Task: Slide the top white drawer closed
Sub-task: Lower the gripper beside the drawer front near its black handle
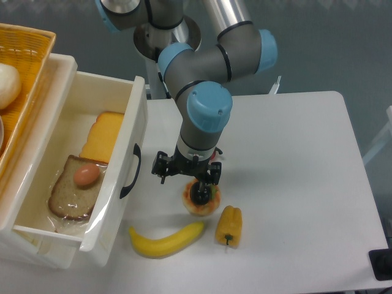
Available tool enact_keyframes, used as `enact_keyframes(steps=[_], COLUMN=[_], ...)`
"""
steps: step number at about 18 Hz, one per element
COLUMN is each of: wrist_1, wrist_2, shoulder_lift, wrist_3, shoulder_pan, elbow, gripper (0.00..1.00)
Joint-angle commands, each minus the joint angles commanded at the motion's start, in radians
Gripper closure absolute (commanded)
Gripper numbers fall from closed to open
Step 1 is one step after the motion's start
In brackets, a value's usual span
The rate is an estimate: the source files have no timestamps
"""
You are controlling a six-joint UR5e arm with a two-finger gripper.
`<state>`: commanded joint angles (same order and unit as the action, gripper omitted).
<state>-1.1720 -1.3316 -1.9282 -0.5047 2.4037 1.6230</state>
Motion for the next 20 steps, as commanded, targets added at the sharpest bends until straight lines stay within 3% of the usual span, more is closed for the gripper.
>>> enact_keyframes(steps=[20], wrist_1=[0.000], wrist_2=[0.058], shoulder_lift=[-0.014], wrist_3=[0.000], shoulder_pan=[-0.020], elbow=[0.006], gripper=[0.00])
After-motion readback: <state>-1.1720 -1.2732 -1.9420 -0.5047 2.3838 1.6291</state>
